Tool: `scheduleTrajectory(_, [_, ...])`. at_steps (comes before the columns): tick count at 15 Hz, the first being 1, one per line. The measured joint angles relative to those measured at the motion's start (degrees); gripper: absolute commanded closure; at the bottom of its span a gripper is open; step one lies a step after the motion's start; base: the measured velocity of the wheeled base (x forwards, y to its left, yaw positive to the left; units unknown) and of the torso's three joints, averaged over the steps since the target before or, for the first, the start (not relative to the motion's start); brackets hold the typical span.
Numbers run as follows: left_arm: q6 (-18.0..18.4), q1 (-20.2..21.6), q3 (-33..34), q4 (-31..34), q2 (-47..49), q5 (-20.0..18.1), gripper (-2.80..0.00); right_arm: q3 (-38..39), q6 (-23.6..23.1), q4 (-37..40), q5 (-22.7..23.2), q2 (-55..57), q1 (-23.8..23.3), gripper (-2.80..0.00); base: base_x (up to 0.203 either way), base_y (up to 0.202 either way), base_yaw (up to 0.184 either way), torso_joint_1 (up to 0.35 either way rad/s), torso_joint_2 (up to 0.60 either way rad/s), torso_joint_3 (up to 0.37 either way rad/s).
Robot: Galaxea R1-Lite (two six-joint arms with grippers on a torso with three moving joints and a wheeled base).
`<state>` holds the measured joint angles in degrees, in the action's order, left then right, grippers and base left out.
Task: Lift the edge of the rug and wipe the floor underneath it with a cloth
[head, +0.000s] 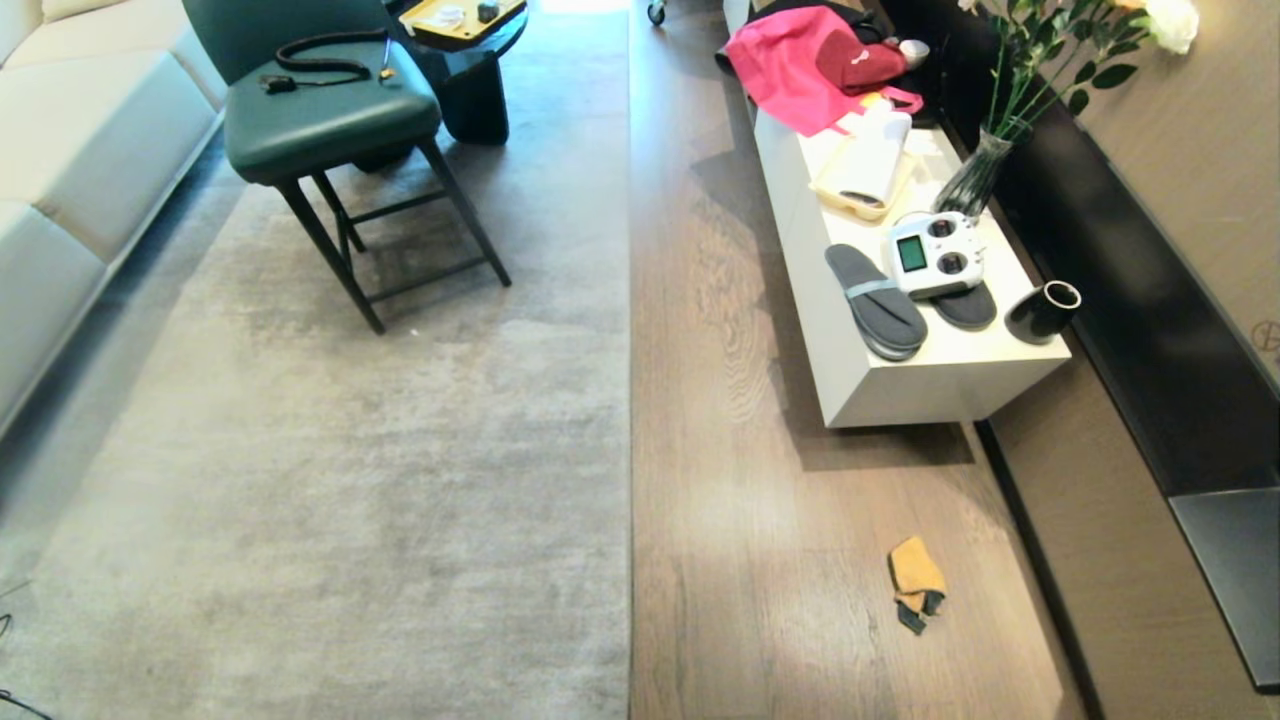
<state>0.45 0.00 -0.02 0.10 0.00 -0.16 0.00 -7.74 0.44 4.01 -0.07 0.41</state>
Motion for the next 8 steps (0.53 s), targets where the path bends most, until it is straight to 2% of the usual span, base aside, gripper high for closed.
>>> scheduleTrajectory(8, [-0.27, 0.0, 0.0, 0.0, 0.0, 0.0, 0.0, 0.0, -0.01, 0.02, 0.0, 0.0, 0.0, 0.0, 0.0, 0.0, 0.0, 0.002, 0.0, 0.2])
